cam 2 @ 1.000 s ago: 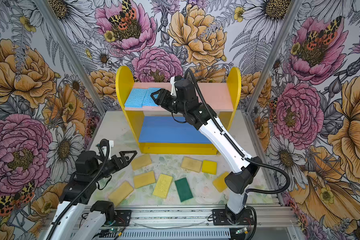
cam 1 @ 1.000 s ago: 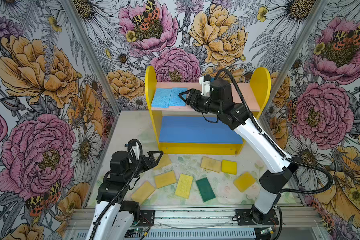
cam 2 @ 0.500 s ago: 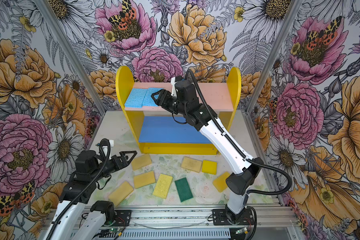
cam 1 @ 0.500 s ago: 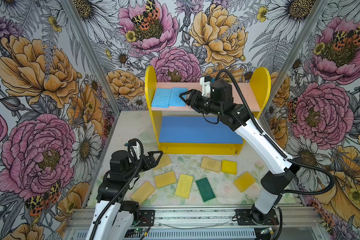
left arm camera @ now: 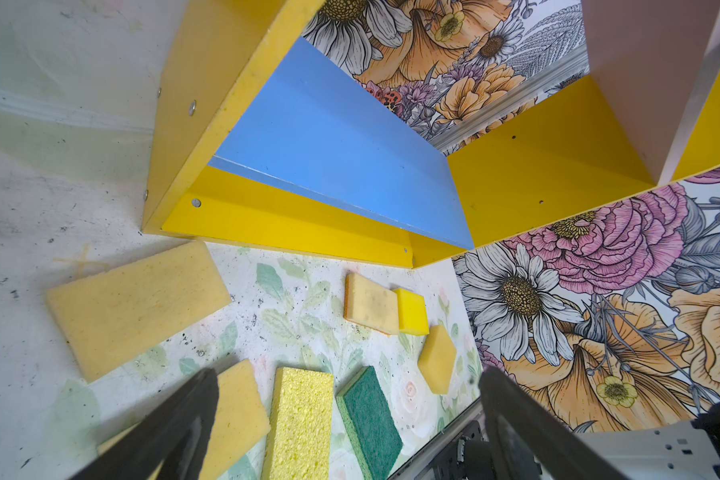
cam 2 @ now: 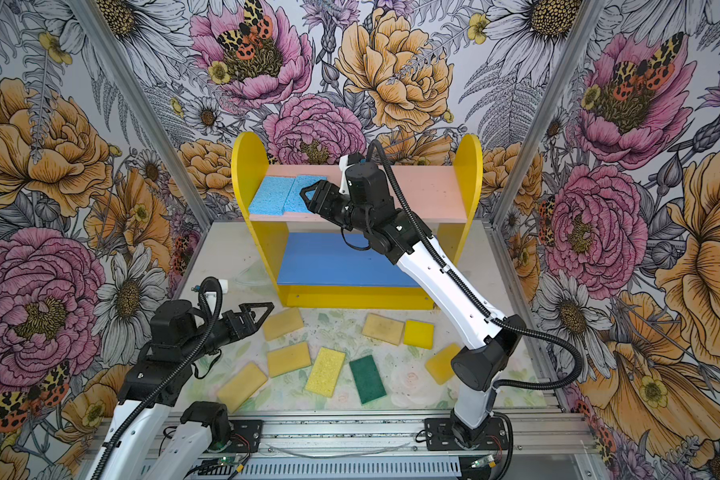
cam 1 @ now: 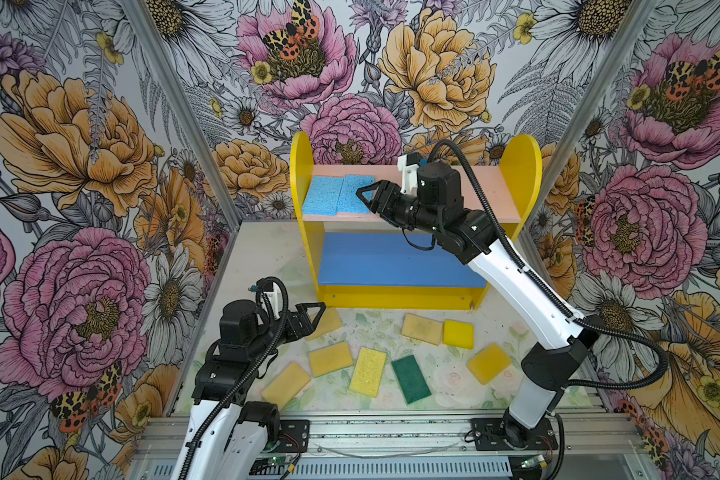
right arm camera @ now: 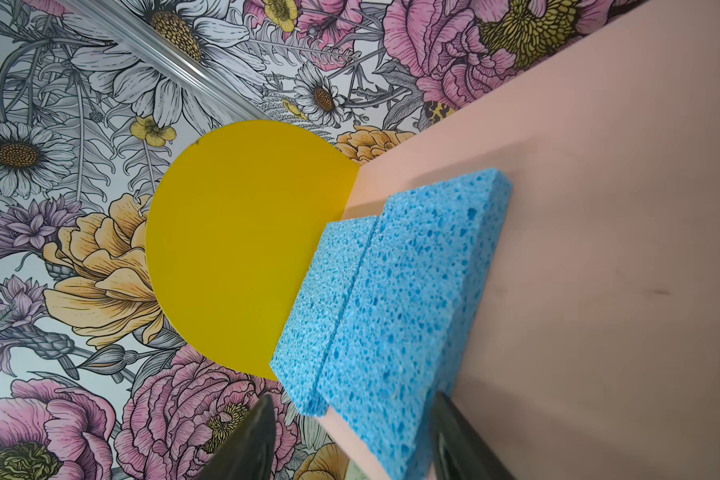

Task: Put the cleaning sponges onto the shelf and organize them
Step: 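Lay the blue sponge flat against the first one and open the right gripper, then withdraw the right gripper from the shelf down toward the table sponges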

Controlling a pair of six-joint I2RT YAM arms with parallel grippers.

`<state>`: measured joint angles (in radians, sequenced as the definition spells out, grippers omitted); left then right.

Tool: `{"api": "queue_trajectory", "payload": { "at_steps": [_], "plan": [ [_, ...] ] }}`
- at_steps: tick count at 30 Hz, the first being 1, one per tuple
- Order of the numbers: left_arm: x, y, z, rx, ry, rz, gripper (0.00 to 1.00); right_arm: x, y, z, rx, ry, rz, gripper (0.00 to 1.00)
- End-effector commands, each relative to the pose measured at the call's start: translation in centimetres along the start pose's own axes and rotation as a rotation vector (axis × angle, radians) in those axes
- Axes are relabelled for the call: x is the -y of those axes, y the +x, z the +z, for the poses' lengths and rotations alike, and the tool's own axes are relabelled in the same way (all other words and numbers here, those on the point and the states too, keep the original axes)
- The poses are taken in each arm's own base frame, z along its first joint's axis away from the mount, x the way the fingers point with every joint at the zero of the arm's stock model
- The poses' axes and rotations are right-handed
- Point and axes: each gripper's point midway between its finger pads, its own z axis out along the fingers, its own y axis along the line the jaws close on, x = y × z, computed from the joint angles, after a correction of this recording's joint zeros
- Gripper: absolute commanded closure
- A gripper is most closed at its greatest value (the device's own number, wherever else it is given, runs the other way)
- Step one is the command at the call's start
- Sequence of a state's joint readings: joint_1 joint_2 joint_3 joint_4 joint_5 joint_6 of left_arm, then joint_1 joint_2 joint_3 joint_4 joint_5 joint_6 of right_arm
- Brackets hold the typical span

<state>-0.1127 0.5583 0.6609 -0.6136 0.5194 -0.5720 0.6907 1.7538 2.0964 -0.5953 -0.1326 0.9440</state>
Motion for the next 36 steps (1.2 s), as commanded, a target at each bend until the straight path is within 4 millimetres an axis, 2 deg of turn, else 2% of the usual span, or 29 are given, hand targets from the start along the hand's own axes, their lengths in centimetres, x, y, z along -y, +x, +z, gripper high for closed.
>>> {"api": "queue_trajectory", "payload": {
  "at_steps": [1,13,17,20,23,26,31,36],
  "plan": [
    [0.3,-0.9,-0.5,0.032,-0.009,0.022,0.01,2.5,0.5,-1.1,-0.004,0.107,-0.025,0.39],
    [0.8,-1.0,-0.3,0.010,0.008,-0.011,0.01,2.4,0.1,-6.1,0.050,0.124,-0.107,0.38],
    [1.0,-0.8,-0.1,-0.006,0.021,-0.029,0.01,2.6,1.1,-8.0,0.035,0.117,-0.132,0.37],
    [1.1,-0.6,0.0,-0.021,0.033,-0.040,0.01,2.9,2.7,-9.3,-0.005,0.098,-0.150,0.36],
    [1.1,-0.2,0.2,-0.043,0.041,-0.060,0.01,3.7,5.0,-10.9,-0.055,0.086,-0.178,0.35],
    [1.1,0.4,0.5,-0.074,0.051,-0.083,0.01,5.8,8.0,-12.3,-0.114,0.098,-0.167,0.35],
    [0.8,2.0,1.3,-0.112,0.045,-0.100,0.01,11.8,14.7,-13.4,-0.273,0.176,-0.106,0.35],
    [0.7,4.7,3.2,-0.173,0.058,-0.143,0.01,18.0,21.8,-13.6,-0.444,0.284,-0.094,0.35]
  ]
}}
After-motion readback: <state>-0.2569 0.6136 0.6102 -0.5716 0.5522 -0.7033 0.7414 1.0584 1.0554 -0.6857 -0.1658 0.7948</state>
